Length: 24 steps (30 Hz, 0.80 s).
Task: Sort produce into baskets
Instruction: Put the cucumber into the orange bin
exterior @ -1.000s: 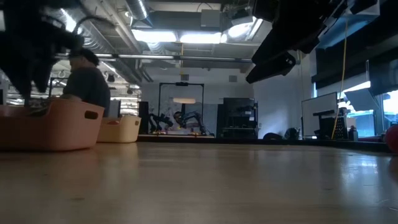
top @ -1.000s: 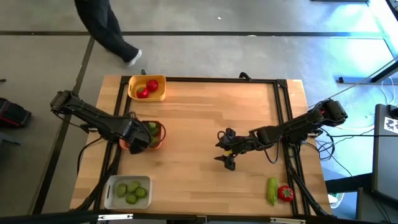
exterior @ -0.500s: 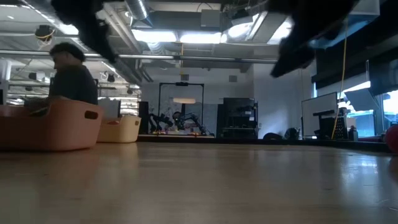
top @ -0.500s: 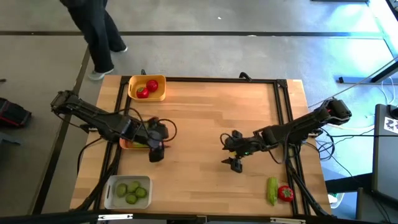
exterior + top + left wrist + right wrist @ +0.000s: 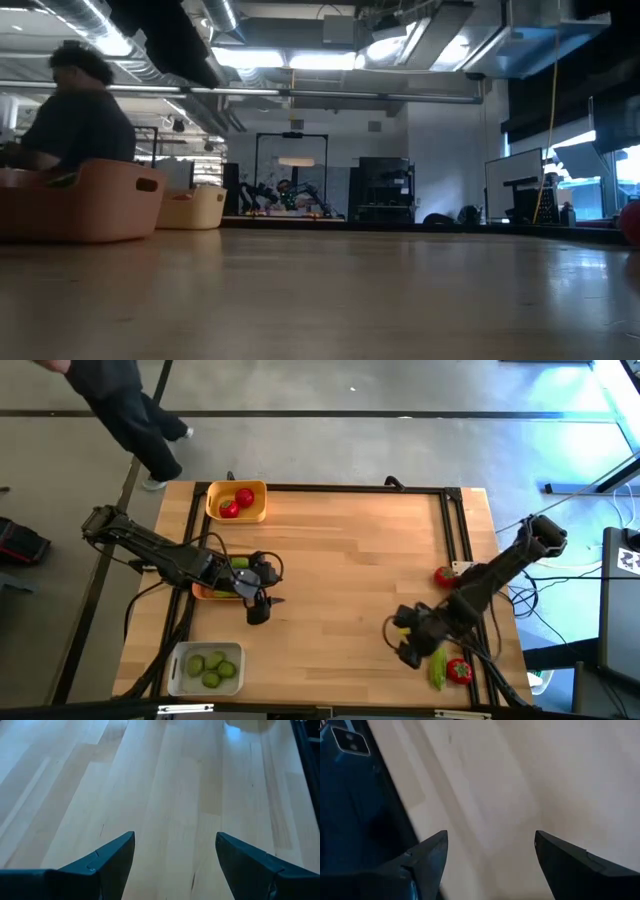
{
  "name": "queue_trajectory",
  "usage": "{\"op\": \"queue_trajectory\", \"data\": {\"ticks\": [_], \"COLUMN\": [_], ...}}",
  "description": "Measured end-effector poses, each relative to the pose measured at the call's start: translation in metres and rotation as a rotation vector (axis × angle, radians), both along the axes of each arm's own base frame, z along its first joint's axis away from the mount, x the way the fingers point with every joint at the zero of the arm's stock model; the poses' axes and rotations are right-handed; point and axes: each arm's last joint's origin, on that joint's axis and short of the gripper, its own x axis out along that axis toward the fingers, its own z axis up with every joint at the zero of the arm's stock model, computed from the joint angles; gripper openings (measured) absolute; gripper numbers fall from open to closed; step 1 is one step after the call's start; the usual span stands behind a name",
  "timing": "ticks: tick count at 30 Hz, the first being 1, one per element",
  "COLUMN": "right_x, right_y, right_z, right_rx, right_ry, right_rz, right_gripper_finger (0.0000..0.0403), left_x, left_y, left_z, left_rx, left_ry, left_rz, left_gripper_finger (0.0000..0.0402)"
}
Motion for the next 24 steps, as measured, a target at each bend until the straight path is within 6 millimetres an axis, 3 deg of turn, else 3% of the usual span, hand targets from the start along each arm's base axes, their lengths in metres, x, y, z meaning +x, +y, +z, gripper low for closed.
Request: {"op": "queue_trajectory", "data": {"ticks": [8,13,24], "right_x": [-0.034,-0.048,-0.05], "right_y": [0.033,0.042,0.044], "right_z": [-0.007,-0.02,-0.044], "right_rx": [0.175,0.168,0.056], "right_ry": [0.232,0.442,0.652], "right_rz": [-0.268,-0.381,-0.485], "right_gripper_finger": [0.0289,0.0289,0.0289], "left_x": [0.0,0.0,0.0], "left_y": [0.001,0.001,0.0], "left_z": [0.0,0.0,0.0], "left_rx": [0.012,0.019,0.049], "left_ry": [-0.004,-0.004,-0.004], "left_rz": [0.012,0.009,-0.021], "left_gripper_finger": [0.0274,0.0274,0.0274]}}
